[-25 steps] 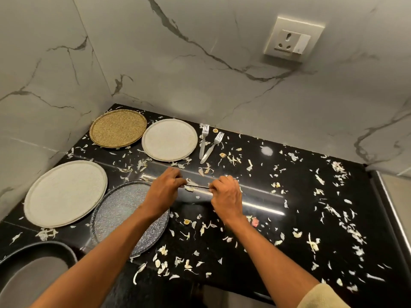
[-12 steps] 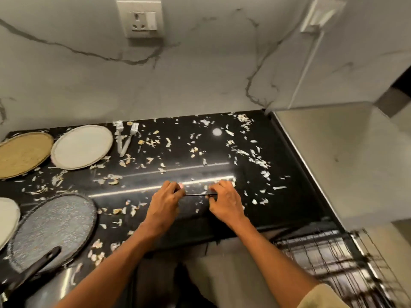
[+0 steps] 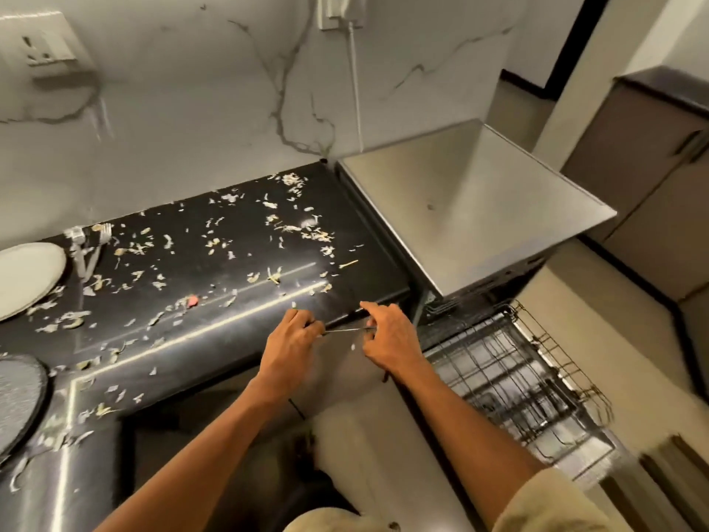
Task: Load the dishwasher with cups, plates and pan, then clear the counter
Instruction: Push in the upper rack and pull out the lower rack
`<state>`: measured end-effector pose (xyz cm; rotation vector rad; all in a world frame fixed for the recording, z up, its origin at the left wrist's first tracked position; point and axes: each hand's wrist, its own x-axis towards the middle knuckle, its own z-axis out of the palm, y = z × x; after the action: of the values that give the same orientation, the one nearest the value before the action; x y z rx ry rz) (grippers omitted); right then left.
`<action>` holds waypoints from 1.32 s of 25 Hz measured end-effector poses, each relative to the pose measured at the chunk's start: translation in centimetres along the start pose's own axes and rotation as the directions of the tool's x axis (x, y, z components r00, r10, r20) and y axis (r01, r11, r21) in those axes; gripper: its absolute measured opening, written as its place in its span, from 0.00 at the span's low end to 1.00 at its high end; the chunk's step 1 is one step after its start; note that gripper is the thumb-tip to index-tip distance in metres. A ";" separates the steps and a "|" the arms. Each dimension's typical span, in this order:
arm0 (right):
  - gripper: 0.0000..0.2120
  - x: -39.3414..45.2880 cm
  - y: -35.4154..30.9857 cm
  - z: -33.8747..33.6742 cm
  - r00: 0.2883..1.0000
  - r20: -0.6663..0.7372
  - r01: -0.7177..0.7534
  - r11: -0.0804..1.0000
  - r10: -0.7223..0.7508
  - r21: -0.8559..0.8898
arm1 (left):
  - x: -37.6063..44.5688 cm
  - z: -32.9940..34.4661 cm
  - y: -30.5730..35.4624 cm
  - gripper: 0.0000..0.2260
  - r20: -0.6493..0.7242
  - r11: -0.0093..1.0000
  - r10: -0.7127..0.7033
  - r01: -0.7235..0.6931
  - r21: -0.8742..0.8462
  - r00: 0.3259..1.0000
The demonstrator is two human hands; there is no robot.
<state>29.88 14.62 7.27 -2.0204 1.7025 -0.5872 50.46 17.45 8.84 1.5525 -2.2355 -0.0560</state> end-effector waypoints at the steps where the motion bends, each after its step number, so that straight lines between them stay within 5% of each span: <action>1: 0.29 -0.8 1.0 -0.8 1.000 -0.014 -0.017 1.000 0.017 0.007 | 0.2 0.3 1.4 0.11 0.008 1.000 0.017 -0.017 -0.002 1.000; 11: 0.06 -5.2 11.9 -6.5 0.971 -0.131 -0.211 0.974 0.198 -0.088 | 5.9 6.4 10.7 0.16 0.094 0.969 0.223 -0.209 -0.135 0.970; 15: 0.07 -8.1 17.9 -9.7 0.928 -0.212 -0.324 0.945 0.307 -0.050 | 8.9 11.2 16.0 0.06 0.175 0.949 0.276 -0.239 -0.207 0.945; 24: 0.05 -16.2 29.6 -17.3 0.805 -0.382 -0.510 0.859 0.455 -0.052 | 12.0 19.5 30.8 0.07 0.222 0.853 0.490 -0.410 -0.323 0.843; 33: 0.06 -27.0 43.5 -24.5 0.854 -0.324 -0.443 0.895 0.406 -0.048 | 7.9 25.3 48.1 0.03 0.250 0.896 0.400 -0.318 -0.312 0.882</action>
<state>-23.34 33.28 1.15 -1.5974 2.3372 -0.6786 -3.51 23.39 0.97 1.0203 -2.5983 -0.4970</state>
